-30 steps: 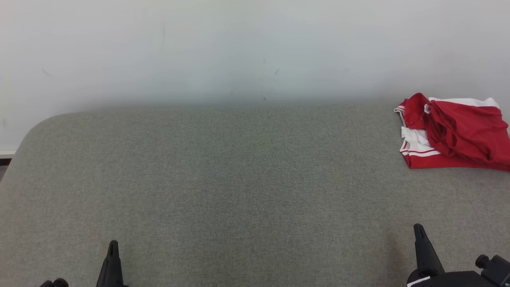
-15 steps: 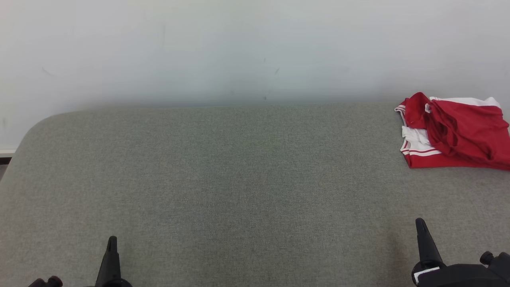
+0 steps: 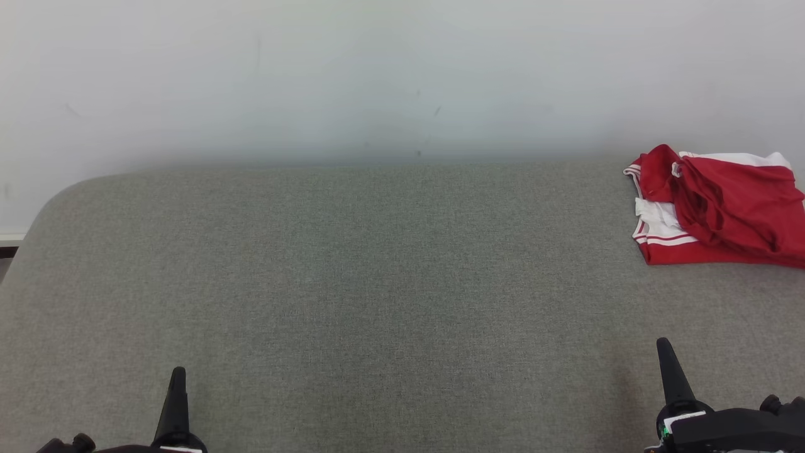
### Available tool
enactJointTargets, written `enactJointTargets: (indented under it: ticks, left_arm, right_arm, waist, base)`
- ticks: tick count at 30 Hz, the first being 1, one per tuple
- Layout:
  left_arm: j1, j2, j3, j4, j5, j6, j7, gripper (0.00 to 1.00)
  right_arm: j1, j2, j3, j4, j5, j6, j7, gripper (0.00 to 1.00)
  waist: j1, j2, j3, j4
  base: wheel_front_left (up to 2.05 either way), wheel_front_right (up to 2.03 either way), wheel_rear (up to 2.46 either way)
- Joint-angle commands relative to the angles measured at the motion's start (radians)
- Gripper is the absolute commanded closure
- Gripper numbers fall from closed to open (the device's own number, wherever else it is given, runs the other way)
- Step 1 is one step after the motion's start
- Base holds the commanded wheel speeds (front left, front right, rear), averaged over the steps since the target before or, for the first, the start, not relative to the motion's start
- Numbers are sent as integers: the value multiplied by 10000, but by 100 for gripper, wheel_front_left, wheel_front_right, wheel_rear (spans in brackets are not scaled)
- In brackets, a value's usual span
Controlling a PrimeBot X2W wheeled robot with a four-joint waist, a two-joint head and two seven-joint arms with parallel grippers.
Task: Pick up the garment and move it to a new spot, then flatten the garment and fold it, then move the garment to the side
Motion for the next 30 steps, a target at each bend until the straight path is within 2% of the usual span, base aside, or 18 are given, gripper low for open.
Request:
enactJointTargets:
  ticks: [1, 30]
  left_arm:
    - [-212, -5, 61, -34, -380, 10, 85, 100]
    - [-518, -55, 211, 100, -2904, 14, 756, 100]
  right_arm:
    - [-177, 14, -76, -71, 313, -13, 86, 100]
    - [-482, 209, -432, -3, 2576, -18, 761, 100]
  waist:
    - [-1, -1, 5, 1]
    - [-1, -1, 69, 17]
  base:
    - [0, 0, 0]
    - [0, 0, 0]
